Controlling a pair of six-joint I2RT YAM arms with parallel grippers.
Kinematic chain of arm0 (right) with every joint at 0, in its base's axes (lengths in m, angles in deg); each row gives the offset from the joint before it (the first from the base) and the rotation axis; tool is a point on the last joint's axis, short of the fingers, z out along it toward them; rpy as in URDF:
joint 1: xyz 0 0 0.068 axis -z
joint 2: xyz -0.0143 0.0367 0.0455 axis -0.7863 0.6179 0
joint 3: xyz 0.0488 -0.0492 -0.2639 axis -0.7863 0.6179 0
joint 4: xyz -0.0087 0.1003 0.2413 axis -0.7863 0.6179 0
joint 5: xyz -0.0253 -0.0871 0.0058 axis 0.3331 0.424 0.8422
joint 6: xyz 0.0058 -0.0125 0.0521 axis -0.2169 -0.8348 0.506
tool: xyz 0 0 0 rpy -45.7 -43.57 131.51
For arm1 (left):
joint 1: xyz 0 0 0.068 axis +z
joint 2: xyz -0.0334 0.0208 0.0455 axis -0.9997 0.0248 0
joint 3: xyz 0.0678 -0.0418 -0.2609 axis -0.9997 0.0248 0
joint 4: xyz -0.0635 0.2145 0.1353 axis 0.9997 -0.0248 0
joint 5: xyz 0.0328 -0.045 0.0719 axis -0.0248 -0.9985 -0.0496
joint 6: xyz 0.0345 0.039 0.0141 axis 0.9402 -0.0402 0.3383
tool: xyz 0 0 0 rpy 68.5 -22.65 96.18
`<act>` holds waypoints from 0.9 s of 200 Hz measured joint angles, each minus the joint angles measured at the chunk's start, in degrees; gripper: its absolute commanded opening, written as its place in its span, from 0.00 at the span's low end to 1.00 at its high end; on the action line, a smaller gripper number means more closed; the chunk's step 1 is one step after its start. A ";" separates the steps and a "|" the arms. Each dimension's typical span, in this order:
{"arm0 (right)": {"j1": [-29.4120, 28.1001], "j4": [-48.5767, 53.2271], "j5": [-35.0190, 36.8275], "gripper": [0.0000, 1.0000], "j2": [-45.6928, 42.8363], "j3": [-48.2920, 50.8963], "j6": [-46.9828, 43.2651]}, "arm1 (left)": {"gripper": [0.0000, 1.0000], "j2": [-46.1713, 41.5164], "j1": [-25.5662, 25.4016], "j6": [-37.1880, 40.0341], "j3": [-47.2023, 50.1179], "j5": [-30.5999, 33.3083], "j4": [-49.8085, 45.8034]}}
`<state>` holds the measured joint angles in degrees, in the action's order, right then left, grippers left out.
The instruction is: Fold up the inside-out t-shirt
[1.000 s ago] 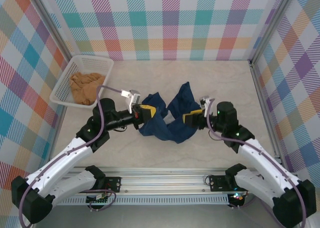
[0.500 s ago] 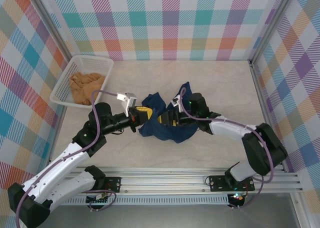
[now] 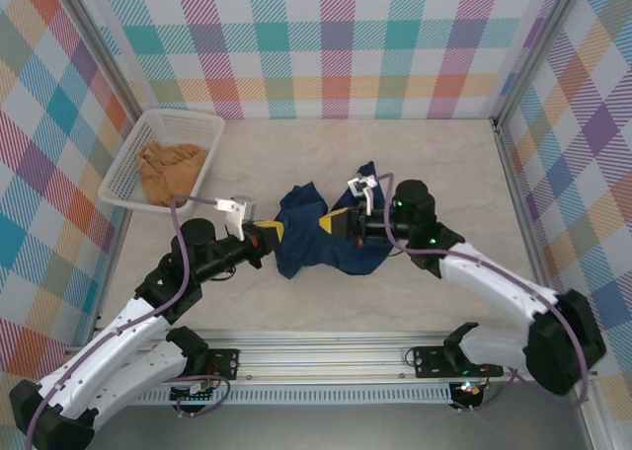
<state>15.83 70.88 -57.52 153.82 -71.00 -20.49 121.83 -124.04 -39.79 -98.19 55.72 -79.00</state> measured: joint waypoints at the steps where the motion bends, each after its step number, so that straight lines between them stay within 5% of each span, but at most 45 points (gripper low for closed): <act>1: -0.02 0.15 0.13 0.00 -0.26 0.13 -0.17 | 0.00 -0.02 0.00 -0.04 0.13 -0.02 -0.07; 79: -2.05 15.43 15.06 0.00 -13.68 22.60 -11.02 | 0.00 12.52 -2.67 -10.64 12.09 -2.38 -5.22; 153: -3.63 16.85 22.40 0.00 -9.64 25.35 -6.64 | 0.07 23.15 -3.48 -12.04 11.91 -2.97 -5.31; 180: -3.78 16.87 24.09 0.00 -7.28 25.22 -5.29 | 0.00 23.39 -3.48 -11.96 10.73 -3.02 -4.83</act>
<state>12.05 87.75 -33.43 146.55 -45.78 -25.78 145.22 -127.52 -51.74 -87.46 52.71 -83.83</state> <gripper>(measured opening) 0.048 0.044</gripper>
